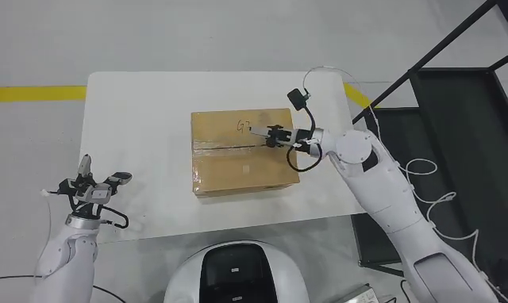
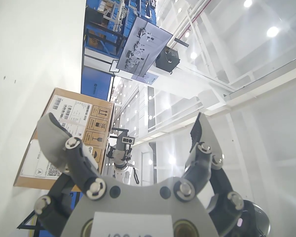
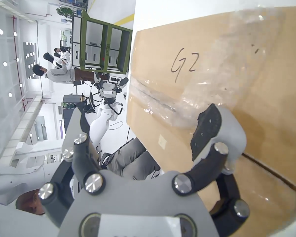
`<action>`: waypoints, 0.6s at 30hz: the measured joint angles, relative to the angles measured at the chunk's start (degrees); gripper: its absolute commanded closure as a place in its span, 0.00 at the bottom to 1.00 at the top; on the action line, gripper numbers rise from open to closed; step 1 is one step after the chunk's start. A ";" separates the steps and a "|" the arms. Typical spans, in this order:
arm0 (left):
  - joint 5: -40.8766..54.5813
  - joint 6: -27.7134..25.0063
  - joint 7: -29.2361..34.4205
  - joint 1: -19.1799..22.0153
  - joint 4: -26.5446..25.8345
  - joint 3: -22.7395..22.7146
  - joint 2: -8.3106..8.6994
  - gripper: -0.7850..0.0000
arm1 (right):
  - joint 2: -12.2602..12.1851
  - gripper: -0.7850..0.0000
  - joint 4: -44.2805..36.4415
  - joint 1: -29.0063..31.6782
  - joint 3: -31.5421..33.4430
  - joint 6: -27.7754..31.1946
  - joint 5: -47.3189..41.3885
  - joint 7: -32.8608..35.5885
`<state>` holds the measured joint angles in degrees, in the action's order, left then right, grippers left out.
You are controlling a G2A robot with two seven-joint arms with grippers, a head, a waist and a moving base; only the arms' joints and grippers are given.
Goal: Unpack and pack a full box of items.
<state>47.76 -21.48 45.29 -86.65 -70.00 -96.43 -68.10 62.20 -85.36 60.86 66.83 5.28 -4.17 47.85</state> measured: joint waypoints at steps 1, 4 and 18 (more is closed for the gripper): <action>-0.02 0.00 -0.04 0.06 0.08 0.00 -0.01 0.00 | -0.22 0.00 -0.27 0.68 0.99 -0.02 -0.03 -0.11; -0.10 0.11 -0.19 0.25 0.26 0.03 -0.05 0.00 | -0.90 0.00 -1.04 2.98 4.36 -0.07 -0.45 -0.58; 0.25 0.11 -0.41 0.08 1.13 0.43 -0.33 0.00 | -0.18 0.00 -8.86 1.29 -0.31 -1.46 -1.09 1.41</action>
<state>48.01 -21.37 44.87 -86.57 -68.88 -96.00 -68.44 62.02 -94.22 62.15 66.52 3.82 -5.26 49.26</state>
